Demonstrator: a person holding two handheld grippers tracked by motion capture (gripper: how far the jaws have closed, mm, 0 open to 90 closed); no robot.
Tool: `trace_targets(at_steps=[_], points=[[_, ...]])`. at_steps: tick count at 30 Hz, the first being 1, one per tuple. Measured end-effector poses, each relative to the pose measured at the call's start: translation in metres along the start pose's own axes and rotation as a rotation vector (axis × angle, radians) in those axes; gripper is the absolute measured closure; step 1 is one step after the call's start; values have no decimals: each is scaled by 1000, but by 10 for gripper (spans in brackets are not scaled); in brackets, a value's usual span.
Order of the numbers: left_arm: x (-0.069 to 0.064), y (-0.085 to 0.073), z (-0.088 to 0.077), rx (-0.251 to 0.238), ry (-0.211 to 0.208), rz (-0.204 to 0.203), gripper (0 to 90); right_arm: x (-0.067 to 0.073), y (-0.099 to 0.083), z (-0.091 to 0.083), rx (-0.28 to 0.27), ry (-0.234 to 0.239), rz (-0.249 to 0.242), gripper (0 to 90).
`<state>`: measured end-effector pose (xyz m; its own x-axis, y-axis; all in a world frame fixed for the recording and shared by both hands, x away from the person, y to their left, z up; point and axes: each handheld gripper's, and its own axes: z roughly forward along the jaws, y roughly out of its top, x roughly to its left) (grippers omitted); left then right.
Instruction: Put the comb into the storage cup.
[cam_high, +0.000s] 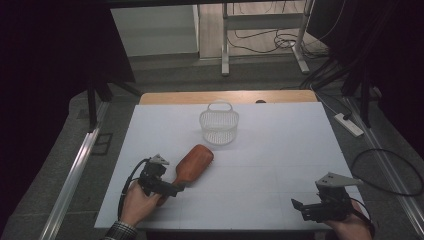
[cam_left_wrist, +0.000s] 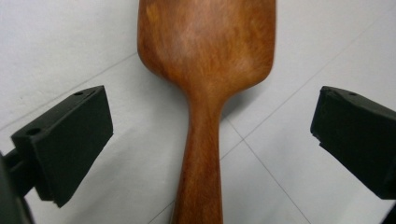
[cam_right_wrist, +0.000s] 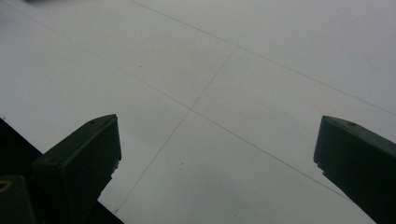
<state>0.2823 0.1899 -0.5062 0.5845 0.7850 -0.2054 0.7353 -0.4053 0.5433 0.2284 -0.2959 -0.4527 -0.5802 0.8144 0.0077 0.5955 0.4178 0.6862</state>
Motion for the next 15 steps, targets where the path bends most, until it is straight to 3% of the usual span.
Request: trace_targets(at_steps=[6, 10, 15], points=[[-2, 0, 7, 18, 22, 42, 0, 0, 0, 0, 1, 0, 1, 7], [-2, 0, 10, 70, 9, 24, 0, 0, 0, 0, 2, 1, 2, 7], [0, 1, 11, 96, -5, 2, 0, 0, 0, 0, 2, 2, 1, 7]])
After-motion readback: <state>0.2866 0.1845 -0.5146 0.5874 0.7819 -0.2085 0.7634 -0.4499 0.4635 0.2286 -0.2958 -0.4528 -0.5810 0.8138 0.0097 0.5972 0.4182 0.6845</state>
